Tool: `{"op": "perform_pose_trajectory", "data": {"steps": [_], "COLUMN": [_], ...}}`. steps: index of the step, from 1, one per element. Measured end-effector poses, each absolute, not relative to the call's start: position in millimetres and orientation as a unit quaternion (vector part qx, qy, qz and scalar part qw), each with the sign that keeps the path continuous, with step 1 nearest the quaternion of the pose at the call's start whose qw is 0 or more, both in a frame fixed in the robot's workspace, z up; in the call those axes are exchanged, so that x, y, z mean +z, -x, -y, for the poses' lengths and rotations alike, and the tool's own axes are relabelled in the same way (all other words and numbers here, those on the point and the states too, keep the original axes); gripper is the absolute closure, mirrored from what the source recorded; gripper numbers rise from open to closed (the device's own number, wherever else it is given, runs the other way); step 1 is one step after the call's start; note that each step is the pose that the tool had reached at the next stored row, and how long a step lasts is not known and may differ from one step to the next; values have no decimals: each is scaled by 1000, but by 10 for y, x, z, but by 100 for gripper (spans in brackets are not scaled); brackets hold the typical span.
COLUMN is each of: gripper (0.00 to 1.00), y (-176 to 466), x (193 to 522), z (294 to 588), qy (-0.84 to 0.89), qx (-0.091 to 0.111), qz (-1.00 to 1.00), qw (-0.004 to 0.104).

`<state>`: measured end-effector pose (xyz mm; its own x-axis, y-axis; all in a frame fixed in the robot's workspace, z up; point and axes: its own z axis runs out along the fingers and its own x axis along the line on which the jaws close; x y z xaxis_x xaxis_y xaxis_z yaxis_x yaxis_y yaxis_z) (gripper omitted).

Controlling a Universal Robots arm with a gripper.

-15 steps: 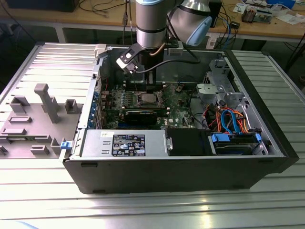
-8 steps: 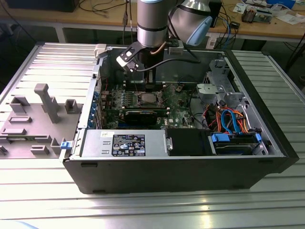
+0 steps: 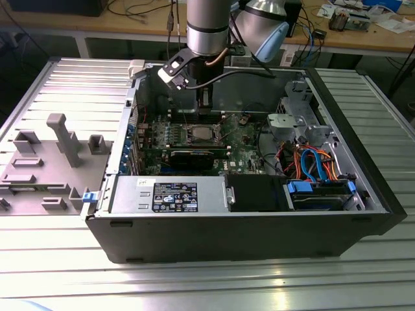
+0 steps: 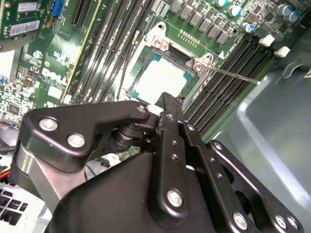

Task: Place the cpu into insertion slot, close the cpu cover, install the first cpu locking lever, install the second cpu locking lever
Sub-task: 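Close the cpu cover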

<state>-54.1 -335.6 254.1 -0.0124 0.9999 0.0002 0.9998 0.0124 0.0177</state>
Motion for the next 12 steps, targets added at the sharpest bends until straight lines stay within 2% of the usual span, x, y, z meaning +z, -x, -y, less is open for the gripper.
{"op": "perform_pose_trajectory", "data": {"steps": [12], "gripper": [89], "y": [521], "x": [2543], "z": [3356], "qy": [-703], "qx": [6], "qz": [-711], "qw": [6]}}
